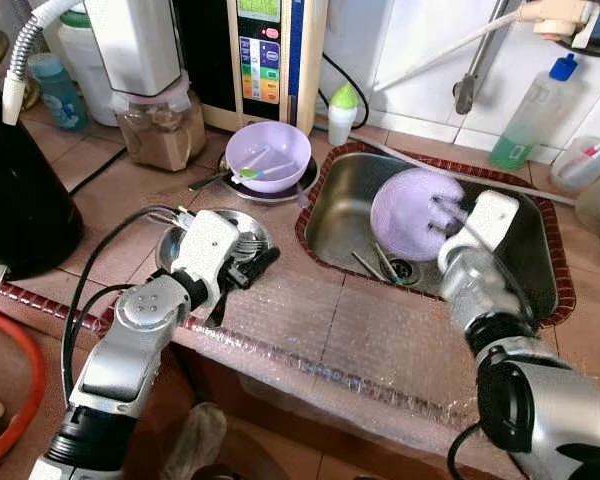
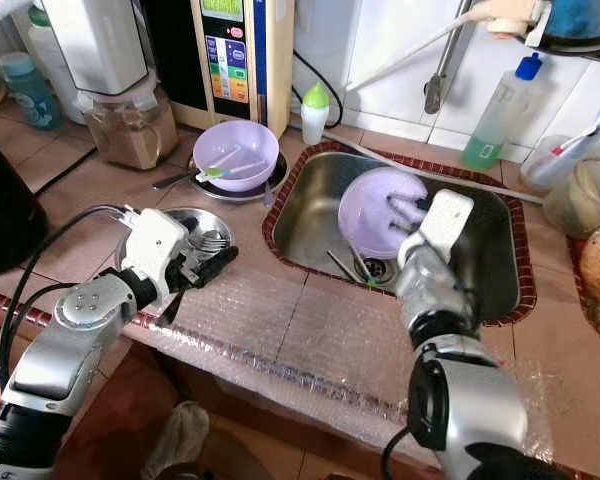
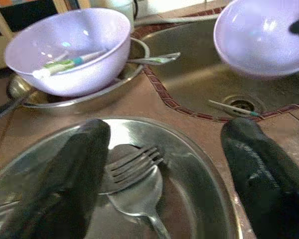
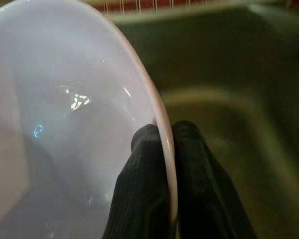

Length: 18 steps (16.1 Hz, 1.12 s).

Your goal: Kitchen organization

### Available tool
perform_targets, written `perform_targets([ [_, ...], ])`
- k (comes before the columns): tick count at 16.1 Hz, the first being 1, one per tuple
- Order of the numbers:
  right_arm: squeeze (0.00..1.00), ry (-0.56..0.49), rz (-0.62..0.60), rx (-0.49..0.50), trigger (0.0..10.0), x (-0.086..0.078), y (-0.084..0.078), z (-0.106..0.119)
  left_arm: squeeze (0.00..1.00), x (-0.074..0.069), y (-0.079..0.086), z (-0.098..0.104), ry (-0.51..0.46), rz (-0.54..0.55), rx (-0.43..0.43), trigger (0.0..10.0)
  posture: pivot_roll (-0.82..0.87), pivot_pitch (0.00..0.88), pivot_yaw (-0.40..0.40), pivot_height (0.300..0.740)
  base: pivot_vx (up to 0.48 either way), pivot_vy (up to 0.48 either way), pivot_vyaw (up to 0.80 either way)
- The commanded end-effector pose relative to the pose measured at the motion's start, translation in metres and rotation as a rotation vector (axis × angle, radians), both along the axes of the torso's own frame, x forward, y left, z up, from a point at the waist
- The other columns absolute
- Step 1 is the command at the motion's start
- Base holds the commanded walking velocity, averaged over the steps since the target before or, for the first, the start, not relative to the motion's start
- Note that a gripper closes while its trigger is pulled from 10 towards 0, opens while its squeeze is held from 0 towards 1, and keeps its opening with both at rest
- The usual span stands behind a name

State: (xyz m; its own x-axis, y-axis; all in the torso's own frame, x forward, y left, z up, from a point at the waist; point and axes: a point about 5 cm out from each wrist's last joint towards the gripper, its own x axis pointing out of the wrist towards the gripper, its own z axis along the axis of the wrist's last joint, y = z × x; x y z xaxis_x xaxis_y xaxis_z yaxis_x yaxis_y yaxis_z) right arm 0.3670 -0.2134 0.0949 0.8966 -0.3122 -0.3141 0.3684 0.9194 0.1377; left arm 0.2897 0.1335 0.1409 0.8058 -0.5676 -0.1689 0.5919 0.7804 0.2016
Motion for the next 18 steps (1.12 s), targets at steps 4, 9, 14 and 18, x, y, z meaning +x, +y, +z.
perform_targets([
  [4, 0.0, 0.108, 0.009, -0.02, 0.8, -0.007, 0.01, -0.019, 1.0, -0.002, -0.008, -0.002, 0.038, -0.067, -0.004, 10.0, 0.08, 0.0, -0.014, 0.74, 0.0, 0.0, 0.0],
  [9, 1.0, 0.126, 0.034, 0.004, 10.0, -0.008, 0.017, -0.023, 1.0, 0.003, -0.017, 0.001, 0.033, -0.078, -0.021, 10.0, 0.08, 0.0, -0.015, 0.74, 0.0, 0.0, 0.0],
  [14, 1.0, 0.116, 0.052, 0.018, 10.0, -0.007, 0.018, -0.021, 1.0, 0.006, -0.008, 0.002, 0.011, 0.006, -0.016, 10.0, 0.09, 0.0, -0.029, 0.74, 0.0, 0.0, 0.0],
  [18, 1.0, 0.044, 0.137, 0.011, 10.0, 0.0, 0.023, -0.01, 1.0, 0.009, 0.006, 0.005, -0.022, 0.128, -0.034, 10.0, 0.1, 0.0, -0.039, 0.74, 0.0, 0.0, 0.0],
])
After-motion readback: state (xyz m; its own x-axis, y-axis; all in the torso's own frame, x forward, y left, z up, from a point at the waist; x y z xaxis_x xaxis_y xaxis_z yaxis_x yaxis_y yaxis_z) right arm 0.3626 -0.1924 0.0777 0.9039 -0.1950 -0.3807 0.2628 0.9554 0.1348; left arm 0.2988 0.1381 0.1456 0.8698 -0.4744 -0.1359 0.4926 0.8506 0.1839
